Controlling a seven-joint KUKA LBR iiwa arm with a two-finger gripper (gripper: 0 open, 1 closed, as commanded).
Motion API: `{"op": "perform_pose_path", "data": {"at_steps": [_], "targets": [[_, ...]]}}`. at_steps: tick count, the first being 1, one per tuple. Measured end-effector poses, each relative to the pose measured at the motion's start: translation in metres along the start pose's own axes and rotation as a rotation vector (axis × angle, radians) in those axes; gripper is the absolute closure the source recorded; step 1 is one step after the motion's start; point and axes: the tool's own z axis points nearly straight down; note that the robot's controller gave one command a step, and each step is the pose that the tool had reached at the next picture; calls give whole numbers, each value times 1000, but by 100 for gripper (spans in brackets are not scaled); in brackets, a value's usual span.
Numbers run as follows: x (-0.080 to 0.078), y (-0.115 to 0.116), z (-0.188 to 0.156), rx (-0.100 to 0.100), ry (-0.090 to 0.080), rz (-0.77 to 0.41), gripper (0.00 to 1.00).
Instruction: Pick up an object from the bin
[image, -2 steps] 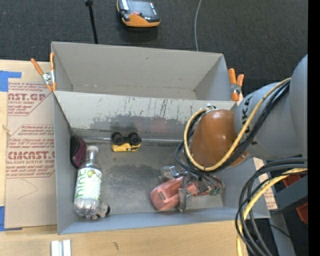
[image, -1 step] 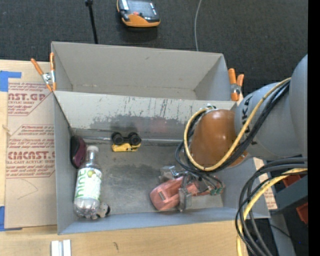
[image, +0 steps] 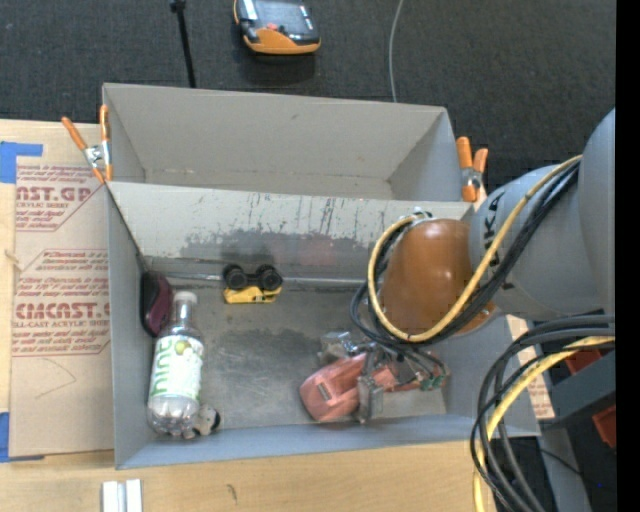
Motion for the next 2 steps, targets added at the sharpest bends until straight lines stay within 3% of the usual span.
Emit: {"op": "perform_pose_path", "data": {"at_steps": [2], "targets": [[0,0,0,0,0,0,100]]}}
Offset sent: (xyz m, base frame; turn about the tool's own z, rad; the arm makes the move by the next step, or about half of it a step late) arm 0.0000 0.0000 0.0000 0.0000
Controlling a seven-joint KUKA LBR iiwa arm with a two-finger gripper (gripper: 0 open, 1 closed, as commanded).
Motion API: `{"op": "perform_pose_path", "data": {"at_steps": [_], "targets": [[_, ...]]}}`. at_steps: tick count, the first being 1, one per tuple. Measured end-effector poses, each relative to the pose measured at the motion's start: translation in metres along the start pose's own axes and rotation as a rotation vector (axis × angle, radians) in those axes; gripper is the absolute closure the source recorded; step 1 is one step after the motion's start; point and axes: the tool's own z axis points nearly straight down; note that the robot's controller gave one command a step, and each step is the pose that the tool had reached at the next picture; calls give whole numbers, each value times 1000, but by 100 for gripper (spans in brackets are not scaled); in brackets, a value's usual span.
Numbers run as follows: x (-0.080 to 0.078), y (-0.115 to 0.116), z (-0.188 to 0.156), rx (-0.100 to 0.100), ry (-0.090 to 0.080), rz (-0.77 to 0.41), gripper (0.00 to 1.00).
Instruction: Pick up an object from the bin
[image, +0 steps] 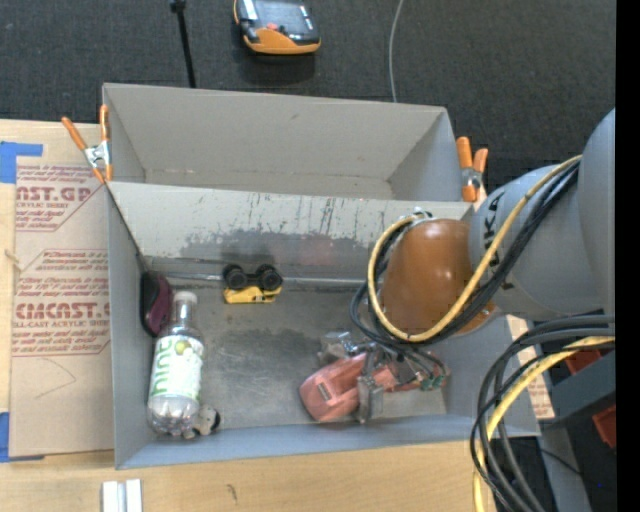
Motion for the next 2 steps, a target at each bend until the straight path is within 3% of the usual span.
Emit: {"op": "perform_pose_path", "data": {"at_steps": [2], "targets": [[0,0,0,0,0,0,100]]}}
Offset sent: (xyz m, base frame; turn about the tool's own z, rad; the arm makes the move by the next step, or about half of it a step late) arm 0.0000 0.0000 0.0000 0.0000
